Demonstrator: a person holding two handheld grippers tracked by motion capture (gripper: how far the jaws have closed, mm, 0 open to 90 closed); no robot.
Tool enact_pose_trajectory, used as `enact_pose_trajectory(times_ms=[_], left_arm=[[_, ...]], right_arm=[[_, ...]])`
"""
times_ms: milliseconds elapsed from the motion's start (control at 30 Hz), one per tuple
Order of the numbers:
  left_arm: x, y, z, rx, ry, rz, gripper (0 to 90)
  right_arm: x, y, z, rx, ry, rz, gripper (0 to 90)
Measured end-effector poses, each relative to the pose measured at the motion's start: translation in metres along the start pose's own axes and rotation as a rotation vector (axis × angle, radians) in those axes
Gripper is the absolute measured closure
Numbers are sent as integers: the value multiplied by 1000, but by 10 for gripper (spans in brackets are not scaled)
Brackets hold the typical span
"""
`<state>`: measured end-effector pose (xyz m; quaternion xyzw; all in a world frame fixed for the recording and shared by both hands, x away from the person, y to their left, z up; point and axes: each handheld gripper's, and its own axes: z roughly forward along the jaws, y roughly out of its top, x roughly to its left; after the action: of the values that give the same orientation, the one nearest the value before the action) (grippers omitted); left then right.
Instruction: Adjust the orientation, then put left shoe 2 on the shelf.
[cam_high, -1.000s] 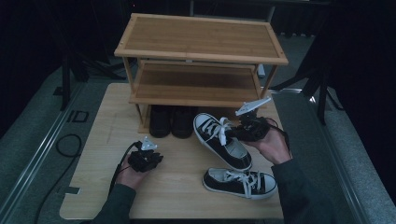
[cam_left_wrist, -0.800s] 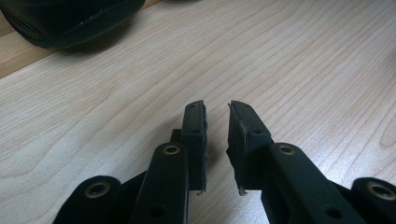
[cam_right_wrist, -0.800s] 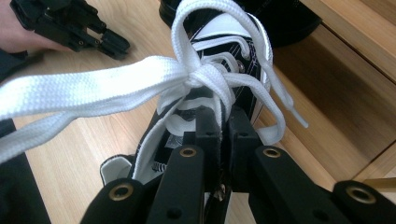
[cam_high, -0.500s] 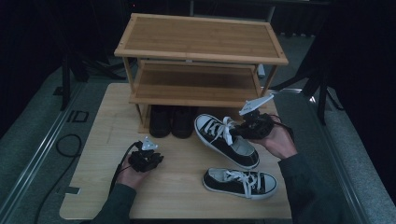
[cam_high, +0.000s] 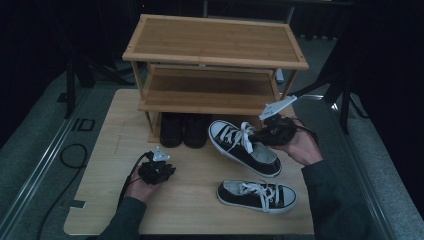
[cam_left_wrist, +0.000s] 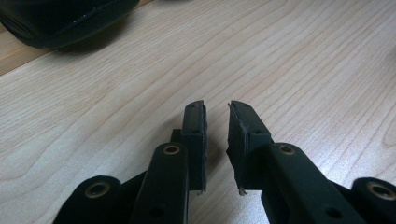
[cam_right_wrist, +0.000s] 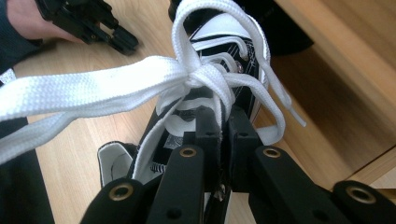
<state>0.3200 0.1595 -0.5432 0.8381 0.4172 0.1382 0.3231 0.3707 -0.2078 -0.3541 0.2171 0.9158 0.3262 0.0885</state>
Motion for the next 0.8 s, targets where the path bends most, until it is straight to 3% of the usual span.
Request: enact_pose_trajectory(times_ms=[333, 800], left_arm=[[-1, 0, 0, -1, -1, -2, 765], [-1, 0, 0, -2, 0, 0, 764]], right_arm=[[-1, 9, -17, -26, 15, -29, 861], [-2, 15, -24, -64, 57, -51, 861]])
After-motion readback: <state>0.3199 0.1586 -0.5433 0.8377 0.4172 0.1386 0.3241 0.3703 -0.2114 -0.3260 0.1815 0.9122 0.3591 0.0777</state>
